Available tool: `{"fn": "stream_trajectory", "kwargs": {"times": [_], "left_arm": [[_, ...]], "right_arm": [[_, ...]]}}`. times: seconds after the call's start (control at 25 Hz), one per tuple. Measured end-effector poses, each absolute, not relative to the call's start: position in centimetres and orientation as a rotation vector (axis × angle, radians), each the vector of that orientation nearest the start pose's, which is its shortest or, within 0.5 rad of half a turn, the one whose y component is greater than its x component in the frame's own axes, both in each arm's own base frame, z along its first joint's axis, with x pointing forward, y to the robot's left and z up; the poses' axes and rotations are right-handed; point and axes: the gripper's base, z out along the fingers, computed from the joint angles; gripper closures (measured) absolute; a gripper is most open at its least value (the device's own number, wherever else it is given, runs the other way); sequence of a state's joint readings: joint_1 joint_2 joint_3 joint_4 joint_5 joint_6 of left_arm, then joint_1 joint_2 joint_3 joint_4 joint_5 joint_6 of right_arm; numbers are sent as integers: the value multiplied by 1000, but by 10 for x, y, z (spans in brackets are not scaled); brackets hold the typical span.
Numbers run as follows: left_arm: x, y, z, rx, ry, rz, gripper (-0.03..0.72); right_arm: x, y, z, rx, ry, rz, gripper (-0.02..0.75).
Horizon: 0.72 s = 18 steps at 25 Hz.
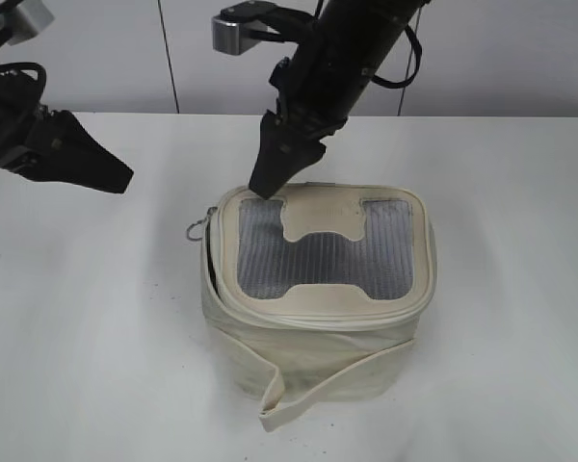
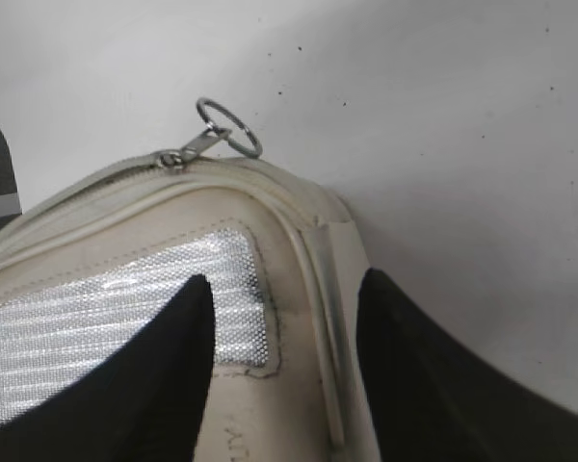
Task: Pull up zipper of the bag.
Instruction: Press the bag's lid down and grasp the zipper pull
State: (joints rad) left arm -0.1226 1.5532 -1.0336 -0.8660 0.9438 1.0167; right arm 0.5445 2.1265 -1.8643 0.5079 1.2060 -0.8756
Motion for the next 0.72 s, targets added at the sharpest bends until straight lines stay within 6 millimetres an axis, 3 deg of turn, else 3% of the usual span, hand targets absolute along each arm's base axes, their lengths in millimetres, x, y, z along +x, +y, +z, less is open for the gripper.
{"fn": "stream_trajectory", "kwargs": {"times": [0.28, 0.44, 0.72], "left_arm": [[290, -93, 255, 849, 2399, -791, 343], [285, -102, 252, 986, 2392, -715, 321], [280, -128, 248, 1160, 2319, -567, 301]], "right_arm": [[367, 270, 221, -1713, 2289, 651, 363], [369, 271, 213, -1717, 2303, 657, 376], [368, 272, 213, -1700, 2326, 678, 673]]}}
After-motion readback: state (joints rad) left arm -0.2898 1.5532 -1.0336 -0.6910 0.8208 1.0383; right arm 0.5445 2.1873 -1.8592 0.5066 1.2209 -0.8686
